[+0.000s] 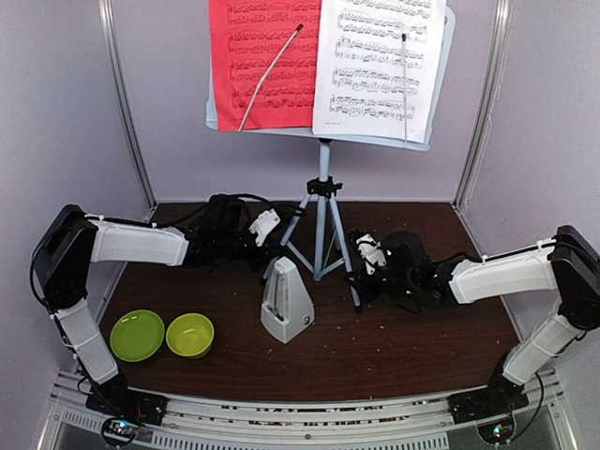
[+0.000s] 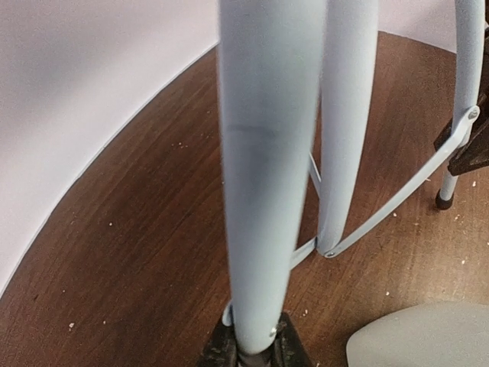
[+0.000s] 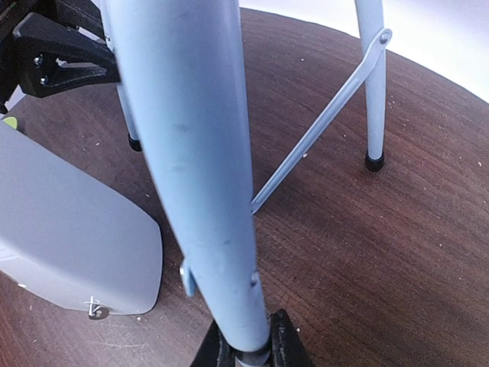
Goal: Set up the instrument practice props
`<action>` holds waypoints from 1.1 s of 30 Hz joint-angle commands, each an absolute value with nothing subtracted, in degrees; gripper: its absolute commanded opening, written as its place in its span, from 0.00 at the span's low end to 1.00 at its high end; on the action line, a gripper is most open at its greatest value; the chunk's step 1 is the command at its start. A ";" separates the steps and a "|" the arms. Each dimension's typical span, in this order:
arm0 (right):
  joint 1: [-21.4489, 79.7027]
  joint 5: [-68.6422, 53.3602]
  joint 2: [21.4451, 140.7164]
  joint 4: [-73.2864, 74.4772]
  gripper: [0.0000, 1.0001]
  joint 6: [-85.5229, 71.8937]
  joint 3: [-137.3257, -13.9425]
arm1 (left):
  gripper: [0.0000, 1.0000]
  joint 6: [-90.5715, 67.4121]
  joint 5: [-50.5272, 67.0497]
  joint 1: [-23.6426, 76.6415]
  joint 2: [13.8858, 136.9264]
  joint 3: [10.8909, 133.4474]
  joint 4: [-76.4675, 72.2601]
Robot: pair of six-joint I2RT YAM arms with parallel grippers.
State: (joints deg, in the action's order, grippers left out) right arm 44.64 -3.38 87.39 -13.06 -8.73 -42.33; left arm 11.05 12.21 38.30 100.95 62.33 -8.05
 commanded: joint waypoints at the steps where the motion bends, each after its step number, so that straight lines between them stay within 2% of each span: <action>1: 40.99 8.02 92.83 -3.79 0.00 -16.12 -44.94 | 0.00 10.55 0.48 32.72 104.38 65.76 -6.60; 10: 37.30 9.48 102.51 1.19 0.00 -12.87 -61.33 | 0.00 10.58 -3.39 32.74 113.40 79.25 -4.04; 14: 35.81 9.29 104.09 2.60 0.00 -11.11 -64.47 | 0.00 11.69 -4.16 32.76 115.96 83.67 -2.13; 25: 34.95 5.58 94.87 2.86 0.00 -13.21 -52.71 | 0.00 12.36 -0.47 30.83 107.58 71.14 -5.23; 29: 34.98 5.69 91.35 2.52 0.00 -15.09 -47.46 | 0.00 12.47 -1.32 30.76 103.25 64.18 -8.03; 33: 34.91 7.50 90.22 2.71 0.00 -15.64 -44.98 | 0.00 13.56 -2.84 30.58 102.59 62.14 -7.32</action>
State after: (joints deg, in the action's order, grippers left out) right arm 38.65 -2.98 91.90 -5.74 -5.72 -48.69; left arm 12.88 7.88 35.64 105.27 64.69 -9.50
